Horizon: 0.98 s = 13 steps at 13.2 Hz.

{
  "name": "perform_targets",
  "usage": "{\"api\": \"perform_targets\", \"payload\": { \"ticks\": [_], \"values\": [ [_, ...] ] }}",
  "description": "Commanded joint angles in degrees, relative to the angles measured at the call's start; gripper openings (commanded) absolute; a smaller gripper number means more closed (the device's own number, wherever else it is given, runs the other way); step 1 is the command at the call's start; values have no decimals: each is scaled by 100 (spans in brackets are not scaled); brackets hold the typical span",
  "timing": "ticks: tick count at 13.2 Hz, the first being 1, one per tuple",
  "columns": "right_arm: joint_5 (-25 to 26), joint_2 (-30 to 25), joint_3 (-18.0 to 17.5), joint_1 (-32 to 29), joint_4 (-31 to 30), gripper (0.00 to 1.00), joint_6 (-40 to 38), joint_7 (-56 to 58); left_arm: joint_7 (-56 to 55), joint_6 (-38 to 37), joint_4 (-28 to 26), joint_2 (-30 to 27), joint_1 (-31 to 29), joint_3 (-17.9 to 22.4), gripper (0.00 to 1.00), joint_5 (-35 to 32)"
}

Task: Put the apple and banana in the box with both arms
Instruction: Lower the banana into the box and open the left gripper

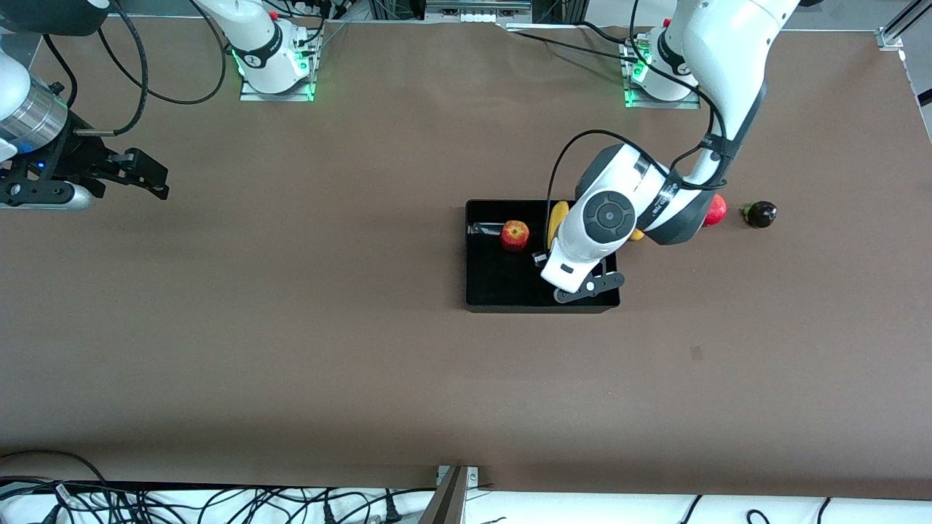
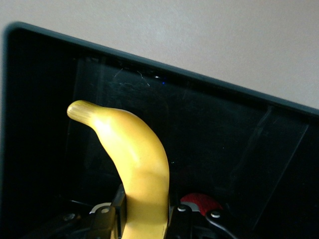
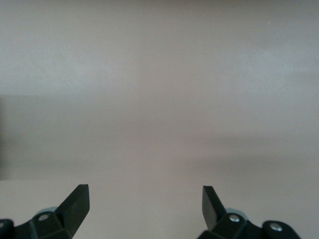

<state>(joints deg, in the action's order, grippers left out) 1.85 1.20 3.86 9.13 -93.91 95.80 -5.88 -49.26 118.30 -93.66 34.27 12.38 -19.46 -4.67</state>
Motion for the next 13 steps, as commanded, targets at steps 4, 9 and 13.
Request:
{"api": "perform_targets", "payload": {
  "ticks": [4,9,13],
  "values": [
    [44,21,-17,1,83,100,-9,-1,-13,676,-144,413,-34,-31,0,-455],
    [44,30,-17,1,83,100,-9,-1,-13,817,-144,650,-149,-31,13,-630],
    [44,30,-17,1,83,100,-9,-1,-22,958,-144,730,-175,-31,29,-649]
  ]
}}
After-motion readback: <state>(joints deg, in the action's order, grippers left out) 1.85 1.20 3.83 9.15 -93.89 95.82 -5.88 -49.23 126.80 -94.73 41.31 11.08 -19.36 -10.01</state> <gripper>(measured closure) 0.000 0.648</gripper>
